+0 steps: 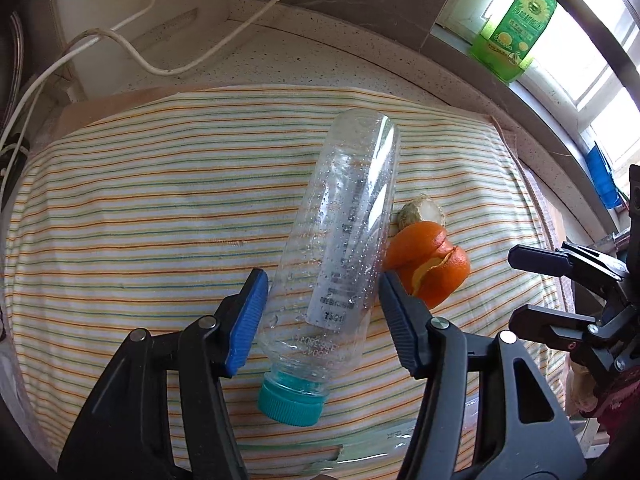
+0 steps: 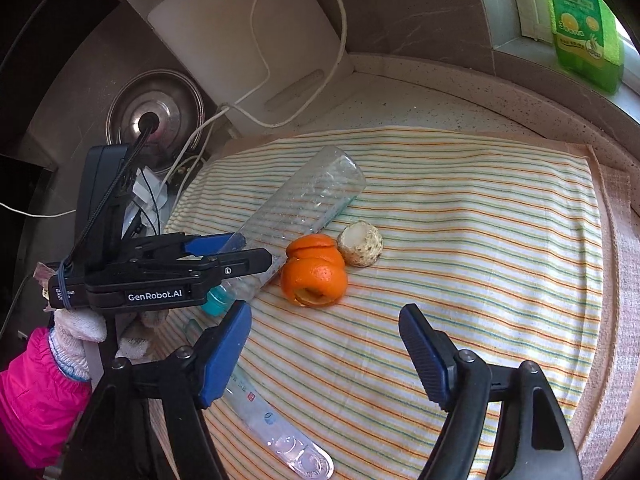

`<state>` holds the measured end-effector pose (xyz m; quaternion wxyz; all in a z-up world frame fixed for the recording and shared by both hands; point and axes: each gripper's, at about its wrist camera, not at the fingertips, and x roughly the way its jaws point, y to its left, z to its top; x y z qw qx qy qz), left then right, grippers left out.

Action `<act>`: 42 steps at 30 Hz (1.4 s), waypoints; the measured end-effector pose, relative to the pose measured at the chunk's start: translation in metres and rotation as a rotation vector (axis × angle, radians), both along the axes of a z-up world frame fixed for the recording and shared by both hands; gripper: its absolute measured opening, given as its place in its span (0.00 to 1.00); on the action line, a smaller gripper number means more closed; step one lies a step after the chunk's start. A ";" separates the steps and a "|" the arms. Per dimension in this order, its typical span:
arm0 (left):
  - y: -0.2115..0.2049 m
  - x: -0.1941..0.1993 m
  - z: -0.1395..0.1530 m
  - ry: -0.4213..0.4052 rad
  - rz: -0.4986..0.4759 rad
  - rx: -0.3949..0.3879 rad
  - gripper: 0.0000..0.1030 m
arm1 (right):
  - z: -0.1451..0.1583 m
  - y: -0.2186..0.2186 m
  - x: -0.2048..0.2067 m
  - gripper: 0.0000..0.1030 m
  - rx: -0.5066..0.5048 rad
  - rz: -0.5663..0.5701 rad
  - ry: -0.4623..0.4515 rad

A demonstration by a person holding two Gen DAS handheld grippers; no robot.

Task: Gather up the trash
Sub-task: 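Grasp the clear plastic bottle with the left tool while the right tool grasps the orange peel, then carry the bottle with the left tool while the right tool carries the peel over the basket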

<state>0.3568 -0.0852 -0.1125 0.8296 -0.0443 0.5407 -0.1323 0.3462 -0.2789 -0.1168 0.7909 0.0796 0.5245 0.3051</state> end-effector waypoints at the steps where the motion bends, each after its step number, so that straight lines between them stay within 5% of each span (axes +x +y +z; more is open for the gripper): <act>1: 0.001 -0.001 0.000 -0.002 0.004 0.010 0.57 | -0.001 0.003 0.001 0.75 -0.004 0.010 -0.001; 7: 0.016 -0.008 0.002 -0.014 0.034 0.065 0.57 | -0.013 0.020 0.008 0.69 -0.018 0.050 0.013; 14: 0.028 -0.009 -0.001 0.008 0.048 0.036 0.62 | -0.028 0.039 0.021 0.67 -0.034 0.072 0.038; 18: 0.026 -0.005 -0.013 0.040 0.048 0.019 0.61 | -0.035 0.048 0.026 0.50 -0.052 0.083 0.054; 23: 0.031 -0.011 -0.011 0.022 0.101 0.013 0.57 | -0.035 0.047 0.026 0.43 -0.041 0.081 0.053; 42: 0.076 -0.109 0.025 -0.064 0.212 0.015 0.53 | -0.004 0.029 -0.032 0.33 -0.003 0.034 0.003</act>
